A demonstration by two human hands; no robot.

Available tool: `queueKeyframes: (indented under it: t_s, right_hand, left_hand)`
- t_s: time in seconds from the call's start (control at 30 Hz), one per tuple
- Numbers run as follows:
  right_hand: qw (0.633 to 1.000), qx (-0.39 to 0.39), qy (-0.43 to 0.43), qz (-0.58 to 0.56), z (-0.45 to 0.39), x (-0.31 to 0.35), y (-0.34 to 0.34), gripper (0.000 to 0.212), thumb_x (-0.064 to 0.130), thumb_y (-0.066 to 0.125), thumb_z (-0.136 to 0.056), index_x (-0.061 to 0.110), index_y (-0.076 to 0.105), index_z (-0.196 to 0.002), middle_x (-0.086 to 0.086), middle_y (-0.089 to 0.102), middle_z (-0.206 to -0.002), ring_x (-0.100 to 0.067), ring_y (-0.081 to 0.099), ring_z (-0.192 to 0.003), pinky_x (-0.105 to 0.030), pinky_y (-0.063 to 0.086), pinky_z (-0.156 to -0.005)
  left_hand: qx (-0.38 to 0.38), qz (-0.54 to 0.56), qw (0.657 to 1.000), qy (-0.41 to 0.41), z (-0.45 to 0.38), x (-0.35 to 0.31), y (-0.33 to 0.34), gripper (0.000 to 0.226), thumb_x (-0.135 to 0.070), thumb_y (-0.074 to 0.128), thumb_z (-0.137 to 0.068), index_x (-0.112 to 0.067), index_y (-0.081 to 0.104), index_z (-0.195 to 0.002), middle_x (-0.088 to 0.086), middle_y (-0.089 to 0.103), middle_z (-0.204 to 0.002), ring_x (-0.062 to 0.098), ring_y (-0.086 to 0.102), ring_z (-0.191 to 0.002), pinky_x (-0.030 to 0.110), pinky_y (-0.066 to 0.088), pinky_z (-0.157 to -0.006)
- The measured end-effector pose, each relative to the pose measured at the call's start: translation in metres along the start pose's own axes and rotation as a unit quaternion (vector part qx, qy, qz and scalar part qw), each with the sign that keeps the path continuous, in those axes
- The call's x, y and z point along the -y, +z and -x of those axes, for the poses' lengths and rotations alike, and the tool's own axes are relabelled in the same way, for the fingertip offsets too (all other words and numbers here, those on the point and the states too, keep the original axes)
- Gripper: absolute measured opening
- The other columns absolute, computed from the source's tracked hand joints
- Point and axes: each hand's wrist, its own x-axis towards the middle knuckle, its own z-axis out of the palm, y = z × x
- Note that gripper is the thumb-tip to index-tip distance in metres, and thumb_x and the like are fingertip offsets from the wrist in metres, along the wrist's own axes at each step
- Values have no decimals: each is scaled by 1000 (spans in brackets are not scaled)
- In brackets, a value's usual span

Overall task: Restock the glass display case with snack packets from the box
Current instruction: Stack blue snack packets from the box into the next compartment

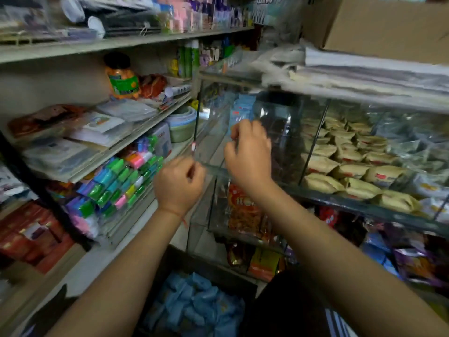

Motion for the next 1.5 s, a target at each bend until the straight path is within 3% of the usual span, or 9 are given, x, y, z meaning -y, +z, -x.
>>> queueKeyframes:
  t_s: [0.27, 0.47, 0.6, 0.87, 1.07, 1.17, 1.3, 1.4, 1.5]
  right_hand:
    - [954, 285, -88, 10, 190, -11, 104, 19, 15, 59, -78, 7, 54, -95, -13, 50, -96, -33, 51, -88, -39, 44, -71]
    - [774, 620, 116, 51, 323, -104, 190, 31, 18, 49, -92, 5, 59, -119, -21, 60, -120, -34, 59, -110, -38, 46, -91]
    - [746, 661, 72, 35, 383, -133, 221, 48, 25, 30, -105, -8, 65, -109, -23, 66, -108, -24, 68, -96, -27, 49, -76]
    - [542, 831, 105, 71, 484, -137, 258, 53, 32, 50, -96, 12, 38, -144, -14, 40, -148, -30, 42, -132, -36, 33, -109]
    - [542, 821, 176, 28, 479, -145, 264, 57, 40, 63, -86, 11, 50, -133, -13, 55, -132, -28, 53, -118, -32, 42, -93]
    - [509, 809, 291, -48, 460, -144, 264, 67, 51, 69, -75, 17, 53, -130, -7, 60, -123, -23, 59, -105, -31, 51, -79]
    - [551, 690, 440, -163, 434, -141, 265, 46, 34, 72, -78, 13, 57, -117, -5, 65, -99, -20, 65, -86, -28, 55, -67]
    - [648, 578, 457, -192, 412, -139, 263, 37, 31, 70, -83, 14, 48, -107, 5, 55, -85, -7, 55, -74, -16, 44, -55]
    - [636, 558, 473, -244, 393, -134, 268, 19, 35, 64, -87, 19, 59, -96, 4, 63, -86, -12, 60, -83, -24, 47, -68]
  left_hand:
    - [510, -95, 807, -283, 173, 67, 18, 29, -40, 45, -90, -22, 66, -85, 8, 69, -105, 28, 63, -94, 34, 51, -78]
    - [642, -75, 697, -311, 301, 100, 42, 32, -25, 46, -98, -5, 64, -116, 16, 61, -124, 33, 56, -115, 38, 43, -94]
    - [660, -51, 654, -366, 348, 112, 70, 34, -23, 45, -99, -3, 62, -120, 16, 60, -128, 31, 55, -117, 33, 41, -94]
    - [673, -19, 606, -424, 405, 129, 89, 30, -17, 47, -98, 2, 58, -117, 20, 57, -126, 32, 52, -117, 30, 38, -89]
    - [651, 0, 576, -495, 418, 140, 96, 9, -15, 49, -96, -15, 54, -89, 11, 60, -90, 22, 59, -76, 26, 47, -62]
    - [645, 16, 577, -501, 424, 147, 99, 27, -19, 45, -99, -1, 63, -109, 20, 60, -120, 32, 57, -111, 32, 41, -85]
    - [430, 40, 627, -649, 420, 154, 97, 23, -29, 61, -88, -9, 62, -98, 14, 63, -100, 27, 59, -99, 27, 39, -75]
    - [339, 153, 519, -769, 410, 147, 98, 65, -50, 71, -76, -10, 52, -124, 4, 60, -115, 18, 57, -98, 28, 48, -71]
    - [303, 232, 474, -793, 414, 145, 102, 98, -65, 79, -46, -15, 54, -127, 7, 66, -112, 24, 66, -98, 42, 59, -76]
